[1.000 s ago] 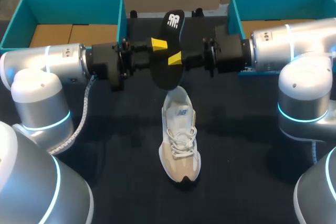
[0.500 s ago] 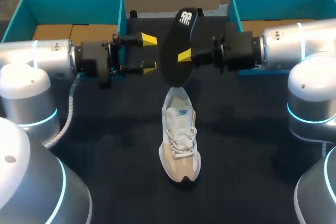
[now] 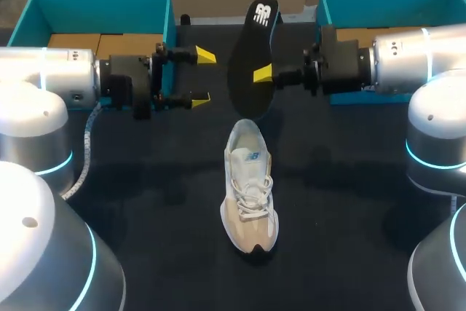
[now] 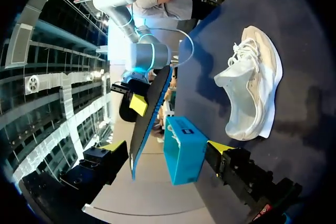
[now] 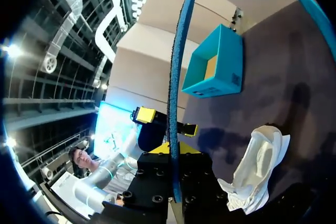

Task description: Take the shoe out of the shoebox, open the shoe tongue, remove and reinsert the insole, then place the shoe into the shoebox

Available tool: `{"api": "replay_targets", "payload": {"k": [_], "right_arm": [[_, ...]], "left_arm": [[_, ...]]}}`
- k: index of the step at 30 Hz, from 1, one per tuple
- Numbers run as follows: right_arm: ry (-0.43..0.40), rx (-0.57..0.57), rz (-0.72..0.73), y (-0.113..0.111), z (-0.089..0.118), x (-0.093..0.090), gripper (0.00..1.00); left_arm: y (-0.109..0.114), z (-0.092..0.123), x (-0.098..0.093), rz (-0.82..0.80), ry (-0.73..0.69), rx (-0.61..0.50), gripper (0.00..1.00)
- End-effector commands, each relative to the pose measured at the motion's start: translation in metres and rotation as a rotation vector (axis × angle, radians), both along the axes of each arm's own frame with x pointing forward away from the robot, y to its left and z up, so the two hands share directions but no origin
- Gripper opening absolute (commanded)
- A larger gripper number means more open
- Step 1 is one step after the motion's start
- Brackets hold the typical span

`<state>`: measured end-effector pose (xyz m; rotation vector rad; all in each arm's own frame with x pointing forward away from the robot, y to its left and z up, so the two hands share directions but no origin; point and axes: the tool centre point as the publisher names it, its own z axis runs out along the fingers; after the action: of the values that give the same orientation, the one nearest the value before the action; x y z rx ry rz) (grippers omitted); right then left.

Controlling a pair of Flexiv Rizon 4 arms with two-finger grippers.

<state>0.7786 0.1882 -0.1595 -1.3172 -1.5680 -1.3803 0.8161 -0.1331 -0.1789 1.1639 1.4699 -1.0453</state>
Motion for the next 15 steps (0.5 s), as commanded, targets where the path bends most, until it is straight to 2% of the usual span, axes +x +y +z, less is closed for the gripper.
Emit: {"api": "replay_targets", "payload": {"k": [1, 12, 15], "right_arm": [[0.000, -0.002, -0.002, 0.0021, -0.0005, 0.0002, 0.00], [0.000, -0.002, -0.002, 0.0021, -0.0005, 0.0002, 0.00], [0.000, -0.002, -0.002, 0.0021, -0.0005, 0.0002, 0.00]], "left_arm": [[-0.0004, -0.0002, -0.0006, 0.001, -0.001, 0.002, 1.00], [-0.0004, -0.0002, -0.0006, 0.001, -0.001, 0.002, 1.00], [0.0046, -0.0034, -0.0049, 0.005, 0.071, 0.049, 1.00]]}}
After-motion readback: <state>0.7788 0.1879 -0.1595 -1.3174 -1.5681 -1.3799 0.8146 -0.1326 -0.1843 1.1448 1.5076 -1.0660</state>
